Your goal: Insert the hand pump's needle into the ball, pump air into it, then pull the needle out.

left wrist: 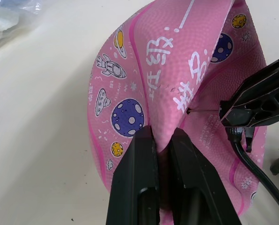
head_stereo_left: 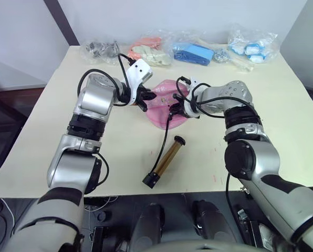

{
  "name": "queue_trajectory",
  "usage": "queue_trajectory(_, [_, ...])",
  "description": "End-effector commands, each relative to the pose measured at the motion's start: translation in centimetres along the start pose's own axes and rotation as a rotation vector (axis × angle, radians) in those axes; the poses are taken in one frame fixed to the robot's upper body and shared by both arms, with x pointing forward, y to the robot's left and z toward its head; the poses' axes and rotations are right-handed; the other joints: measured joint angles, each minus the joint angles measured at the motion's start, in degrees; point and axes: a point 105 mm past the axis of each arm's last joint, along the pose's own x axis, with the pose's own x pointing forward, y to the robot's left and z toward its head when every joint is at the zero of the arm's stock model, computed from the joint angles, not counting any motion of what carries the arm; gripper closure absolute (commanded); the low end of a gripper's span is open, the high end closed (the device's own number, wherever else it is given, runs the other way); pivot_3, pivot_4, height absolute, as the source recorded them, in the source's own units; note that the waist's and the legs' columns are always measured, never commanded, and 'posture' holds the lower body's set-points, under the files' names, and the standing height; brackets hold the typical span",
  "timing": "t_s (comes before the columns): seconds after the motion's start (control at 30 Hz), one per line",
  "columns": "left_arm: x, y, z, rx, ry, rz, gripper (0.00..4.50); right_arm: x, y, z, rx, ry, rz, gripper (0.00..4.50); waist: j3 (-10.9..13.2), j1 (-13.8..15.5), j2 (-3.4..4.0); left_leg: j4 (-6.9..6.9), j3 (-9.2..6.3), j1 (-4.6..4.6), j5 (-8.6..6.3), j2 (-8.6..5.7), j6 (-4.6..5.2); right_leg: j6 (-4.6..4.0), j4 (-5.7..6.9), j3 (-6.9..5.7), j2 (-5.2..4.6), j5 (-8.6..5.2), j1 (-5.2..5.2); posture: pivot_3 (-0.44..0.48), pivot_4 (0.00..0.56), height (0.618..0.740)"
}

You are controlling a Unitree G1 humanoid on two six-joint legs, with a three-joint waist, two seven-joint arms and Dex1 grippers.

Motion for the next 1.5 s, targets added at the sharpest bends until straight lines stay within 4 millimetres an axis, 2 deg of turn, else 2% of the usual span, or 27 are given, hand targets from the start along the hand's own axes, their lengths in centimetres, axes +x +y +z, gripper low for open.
queue_trajectory(0.03, [1.0,-1.5,-1.5,-0.027,0.053,-0.073,4.47,-0.7,1.9,2.0,-0.002,-0.093,0.054,4.19,0.0,-0.22,0.0,0.0,-0.01,0.03,0.0,0.0,0.0,0.0,0.02,0.03,0.0,0.0,0.0,0.0,0.15,0.74])
queue_trajectory(0.63, [1.1,-2.2,-2.5,-0.063,0.08,-0.097,4.47,0.0,2.5,2.8,0.104,-0.151,0.102,4.19,0.0,-0.62,0.0,-0.05,0.05,0.79,0.0,0.0,0.0,0.0,0.22,0.22,0.03,-0.01,0.52,0.0,0.15,0.74])
queue_trajectory(0.77, [1.1,-2.1,-2.7,-0.065,0.083,-0.094,4.47,0.2,2.6,2.8,0.075,-0.158,0.088,4.19,0.0,-0.64,0.0,-0.05,0.05,0.79,0.0,0.01,0.0,0.0,0.22,0.23,0.03,-0.01,0.51,0.0,0.15,0.74])
queue_trajectory(1.0, [1.1,-1.8,-3.1,-0.061,0.084,-0.087,4.47,0.3,2.1,3.3,-0.099,-0.201,-0.005,4.19,-0.01,-0.65,-0.01,-0.05,0.05,0.83,0.0,0.0,0.0,0.0,0.25,0.23,0.04,-0.01,0.52,0.0,0.15,0.74])
queue_trajectory(1.27, [1.3,-2.3,-3.4,-0.059,0.082,-0.104,4.47,0.7,2.4,3.2,-0.163,-0.216,-0.021,4.19,-0.01,-0.65,-0.01,-0.05,0.06,0.86,0.0,0.01,-0.01,0.0,0.26,0.24,0.04,0.0,0.54,0.0,0.15,0.74])
queue_trajectory(1.4, [1.4,-2.4,-3.4,-0.058,0.082,-0.108,4.47,0.7,2.7,3.4,-0.165,-0.227,-0.013,4.19,-0.01,-0.66,-0.01,-0.05,0.05,0.88,0.0,0.01,-0.01,0.0,0.29,0.25,0.04,0.0,0.53,0.0,0.15,0.74])
queue_trajectory(1.5, [1.4,-2.6,-3.5,-0.055,0.081,-0.116,4.47,0.6,3.4,3.6,-0.075,-0.224,0.052,4.19,-0.01,-0.67,-0.01,-0.05,0.05,0.9,0.01,0.01,-0.02,-0.01,0.32,0.26,0.04,0.0,0.54,0.0,0.15,0.74])
